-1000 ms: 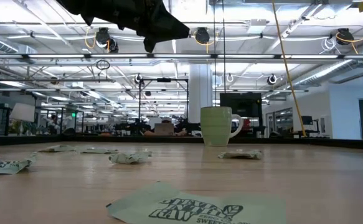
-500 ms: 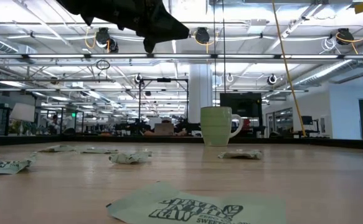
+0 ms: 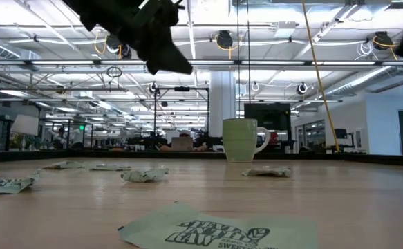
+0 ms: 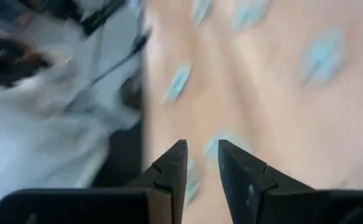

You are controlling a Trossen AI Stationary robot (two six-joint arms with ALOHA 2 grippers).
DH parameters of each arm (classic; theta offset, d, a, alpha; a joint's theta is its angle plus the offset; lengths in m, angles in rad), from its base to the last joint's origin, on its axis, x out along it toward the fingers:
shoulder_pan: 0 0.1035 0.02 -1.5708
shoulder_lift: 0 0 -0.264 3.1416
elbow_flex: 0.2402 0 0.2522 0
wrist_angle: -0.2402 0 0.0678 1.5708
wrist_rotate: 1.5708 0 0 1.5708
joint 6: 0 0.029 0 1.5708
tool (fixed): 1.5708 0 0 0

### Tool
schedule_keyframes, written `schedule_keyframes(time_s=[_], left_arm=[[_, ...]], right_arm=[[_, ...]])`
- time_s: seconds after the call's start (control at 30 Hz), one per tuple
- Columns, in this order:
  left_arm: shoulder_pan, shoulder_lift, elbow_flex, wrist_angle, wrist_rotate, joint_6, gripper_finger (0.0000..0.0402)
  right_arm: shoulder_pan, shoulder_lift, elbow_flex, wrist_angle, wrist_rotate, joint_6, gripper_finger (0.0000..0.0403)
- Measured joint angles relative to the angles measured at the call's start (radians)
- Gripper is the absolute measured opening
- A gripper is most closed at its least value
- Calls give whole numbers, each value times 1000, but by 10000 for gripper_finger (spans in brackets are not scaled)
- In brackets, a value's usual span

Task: Pick and place Stevia / Truvia into bins
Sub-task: Put the stevia packet into the orange bin

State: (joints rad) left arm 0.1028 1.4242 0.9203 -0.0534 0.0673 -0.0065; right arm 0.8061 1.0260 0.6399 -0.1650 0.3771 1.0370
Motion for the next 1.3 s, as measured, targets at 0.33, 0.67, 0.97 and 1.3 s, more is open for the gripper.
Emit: schedule_keyframes(time_s=[0.33, 0.67, 0.97, 1.3], left_arm=[[0, 0, 0, -40, -19, 3, 67], [-7, 0, 0, 36, -26, -24, 67], [-26, 0, 0, 58, -25, -30, 67], [-29, 0, 0, 63, -25, -31, 67]], right_arm=[[-209, 202, 0, 483, -315, -142, 86], [-224, 382, -1, 351, -636, 315, 87], [-233, 447, 40, 372, -618, 213, 87], [-268, 453, 174, 23, -648, 101, 87]])
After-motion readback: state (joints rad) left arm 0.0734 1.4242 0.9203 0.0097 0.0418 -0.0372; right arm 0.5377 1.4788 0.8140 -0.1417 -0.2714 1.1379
